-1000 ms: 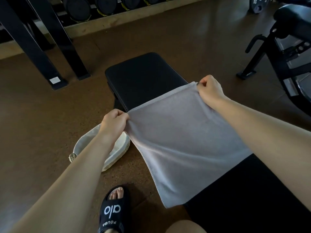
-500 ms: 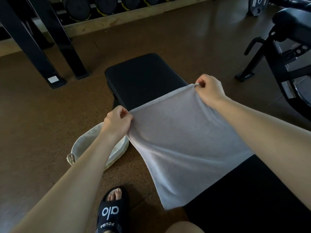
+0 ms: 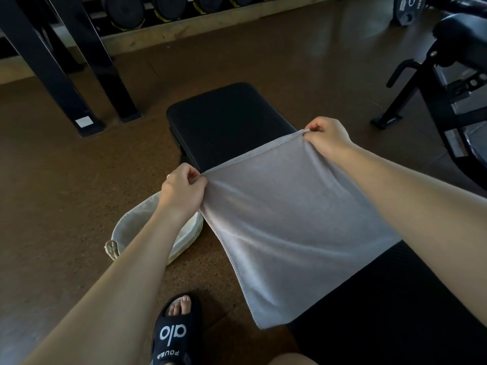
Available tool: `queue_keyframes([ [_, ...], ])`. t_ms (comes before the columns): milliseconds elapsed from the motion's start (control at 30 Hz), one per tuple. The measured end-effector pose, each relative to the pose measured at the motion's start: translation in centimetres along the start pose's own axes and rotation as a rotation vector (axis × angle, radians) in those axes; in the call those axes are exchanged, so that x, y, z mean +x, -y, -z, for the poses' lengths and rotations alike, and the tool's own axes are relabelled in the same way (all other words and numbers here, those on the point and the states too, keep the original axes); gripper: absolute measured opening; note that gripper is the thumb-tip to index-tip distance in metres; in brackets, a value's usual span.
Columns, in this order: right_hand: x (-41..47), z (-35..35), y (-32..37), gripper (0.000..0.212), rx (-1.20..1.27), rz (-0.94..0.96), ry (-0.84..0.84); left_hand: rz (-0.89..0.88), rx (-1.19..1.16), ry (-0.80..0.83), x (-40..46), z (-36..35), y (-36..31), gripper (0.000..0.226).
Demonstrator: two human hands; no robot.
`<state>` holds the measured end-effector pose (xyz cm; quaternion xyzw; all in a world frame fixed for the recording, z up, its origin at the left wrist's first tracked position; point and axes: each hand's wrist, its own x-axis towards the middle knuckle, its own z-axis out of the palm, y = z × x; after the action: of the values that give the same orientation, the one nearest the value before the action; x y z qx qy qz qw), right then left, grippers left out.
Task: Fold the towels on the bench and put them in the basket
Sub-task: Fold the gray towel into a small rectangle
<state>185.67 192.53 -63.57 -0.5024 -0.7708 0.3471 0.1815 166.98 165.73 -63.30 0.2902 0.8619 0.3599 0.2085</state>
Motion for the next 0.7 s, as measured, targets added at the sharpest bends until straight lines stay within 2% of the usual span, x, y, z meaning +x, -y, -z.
queue_keyframes([
  [300,-0.57,-0.36,-0.1,0.017,0.012,0.081,-0.079,-0.026,0.042,-0.003,0.13,-0.04,0.32,0.006],
  [700,-0.44,-0.46,-0.27,0.015,0.003,0.106,-0.083,0.099,-0.156,0.133,0.32,0.05,-0.19,0.011],
])
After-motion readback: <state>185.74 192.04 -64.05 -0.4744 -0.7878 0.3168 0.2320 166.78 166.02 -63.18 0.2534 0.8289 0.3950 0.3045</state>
